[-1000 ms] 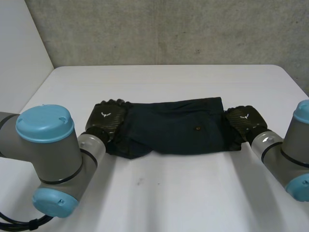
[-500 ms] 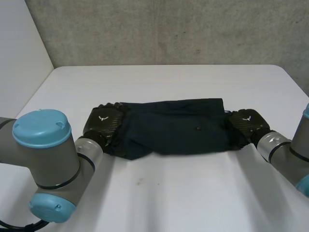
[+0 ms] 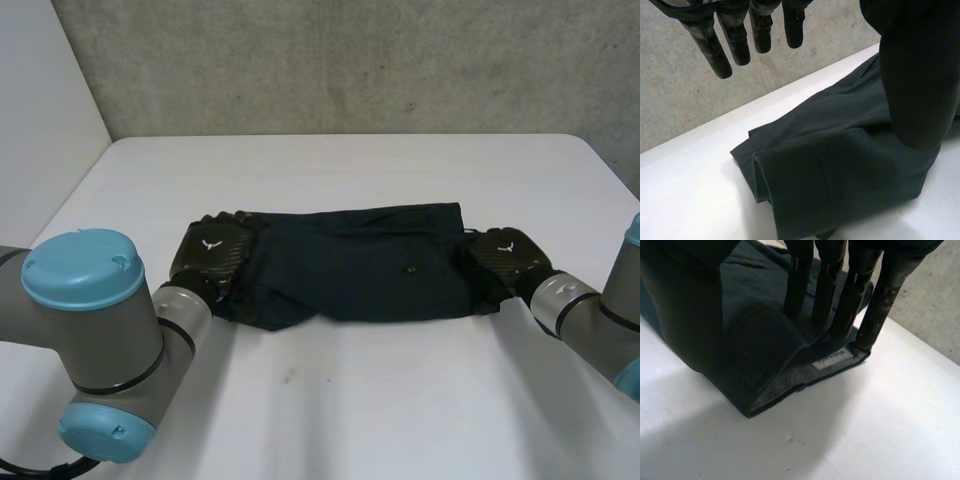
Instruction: Fold the shorts.
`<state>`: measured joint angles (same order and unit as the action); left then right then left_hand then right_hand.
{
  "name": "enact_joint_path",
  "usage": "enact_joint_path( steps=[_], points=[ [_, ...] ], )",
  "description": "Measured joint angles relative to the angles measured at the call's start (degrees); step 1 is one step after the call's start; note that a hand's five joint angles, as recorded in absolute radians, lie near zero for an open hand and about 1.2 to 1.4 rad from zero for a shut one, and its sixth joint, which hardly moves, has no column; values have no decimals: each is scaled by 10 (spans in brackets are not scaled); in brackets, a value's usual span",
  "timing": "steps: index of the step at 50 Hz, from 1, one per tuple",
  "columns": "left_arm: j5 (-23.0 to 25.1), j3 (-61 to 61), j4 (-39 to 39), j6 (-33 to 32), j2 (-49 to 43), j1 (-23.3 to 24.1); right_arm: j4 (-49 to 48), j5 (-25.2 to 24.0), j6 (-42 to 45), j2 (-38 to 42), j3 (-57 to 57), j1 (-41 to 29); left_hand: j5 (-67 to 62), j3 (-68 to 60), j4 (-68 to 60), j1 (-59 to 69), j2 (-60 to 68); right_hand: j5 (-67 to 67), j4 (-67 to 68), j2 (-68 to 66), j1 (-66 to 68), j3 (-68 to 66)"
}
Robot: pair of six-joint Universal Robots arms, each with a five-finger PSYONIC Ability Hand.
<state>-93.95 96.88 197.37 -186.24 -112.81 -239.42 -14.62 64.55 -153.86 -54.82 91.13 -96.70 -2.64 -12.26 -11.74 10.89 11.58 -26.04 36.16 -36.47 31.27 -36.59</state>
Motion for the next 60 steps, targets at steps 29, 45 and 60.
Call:
enact_joint_path(
  steps=[29,45,60],
  points=[
    [-3,6,7,-1,18,-4,68,6,49,-138,32,96,0,0,0,0,0,-292,321,-303,204,-309],
    [-5,5,7,-1,37,-7,103,-10,179,-115,-147,-136,0,0,0,0,0,-292,322,-308,234,-314],
    [-41,-5,7,-1,67,-42,168,-123,175,87,-295,-312,0,0,0,0,0,-213,214,-206,169,-209]
  ],
)
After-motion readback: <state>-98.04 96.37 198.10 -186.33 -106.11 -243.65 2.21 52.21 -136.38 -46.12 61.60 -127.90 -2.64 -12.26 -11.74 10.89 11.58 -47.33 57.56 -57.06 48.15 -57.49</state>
